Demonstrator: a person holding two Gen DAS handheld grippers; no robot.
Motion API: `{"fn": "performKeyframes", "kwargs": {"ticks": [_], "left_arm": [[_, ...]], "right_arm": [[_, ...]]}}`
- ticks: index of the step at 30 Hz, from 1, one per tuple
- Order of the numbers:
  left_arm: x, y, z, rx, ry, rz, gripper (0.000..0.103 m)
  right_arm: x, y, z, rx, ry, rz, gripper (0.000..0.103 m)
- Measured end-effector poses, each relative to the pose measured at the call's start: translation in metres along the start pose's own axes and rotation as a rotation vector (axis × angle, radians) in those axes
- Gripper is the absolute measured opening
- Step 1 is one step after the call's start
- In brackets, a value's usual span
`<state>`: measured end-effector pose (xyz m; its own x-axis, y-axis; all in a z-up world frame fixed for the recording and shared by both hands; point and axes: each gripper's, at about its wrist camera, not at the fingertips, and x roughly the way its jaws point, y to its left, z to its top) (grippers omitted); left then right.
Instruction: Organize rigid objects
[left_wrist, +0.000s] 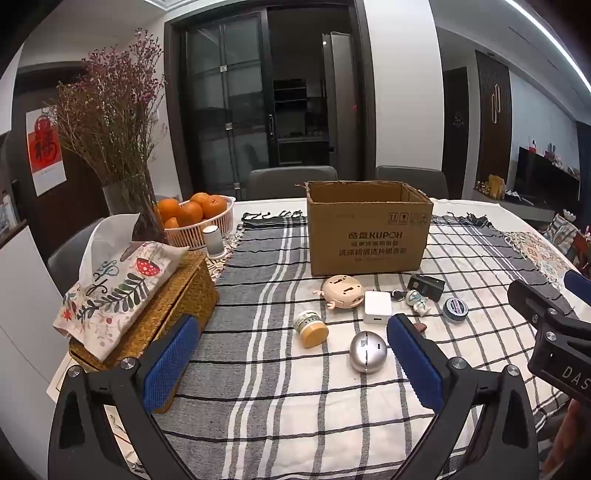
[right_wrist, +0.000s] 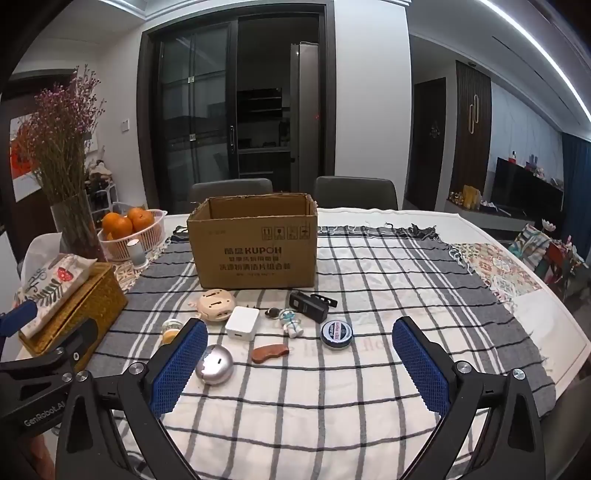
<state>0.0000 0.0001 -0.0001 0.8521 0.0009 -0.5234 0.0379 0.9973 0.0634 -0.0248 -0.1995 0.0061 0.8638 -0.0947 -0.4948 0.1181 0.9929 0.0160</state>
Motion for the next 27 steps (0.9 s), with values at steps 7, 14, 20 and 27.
{"fn": "performKeyframes", "kwargs": {"ticks": [7,14,20,27], "left_arm": [[0.001,-0.015,-0.006,0.003,0.0,0.007,0.103],[-0.001,-0.007,-0.001,0.003,-0.002,-0.01,0.103],[-0.001,-0.005,0.0,-0.003,-0.007,-0.007,0.103],[-0.004,-0.004,0.001,-0.004,-0.02,0.0,0.103]], "right_arm": [[-0.001,-0.002,0.0,0.011,-0.001,0.001,0.101],[-0.006,-0.007,0.003,0.015,0.004,0.001,0.101],[-0.002,-0.006,0.001,0.017,-0.002,-0.003,0.101],[-0.003,-0.007,-0.001,0.016,-0.006,-0.007,0.101]]}}
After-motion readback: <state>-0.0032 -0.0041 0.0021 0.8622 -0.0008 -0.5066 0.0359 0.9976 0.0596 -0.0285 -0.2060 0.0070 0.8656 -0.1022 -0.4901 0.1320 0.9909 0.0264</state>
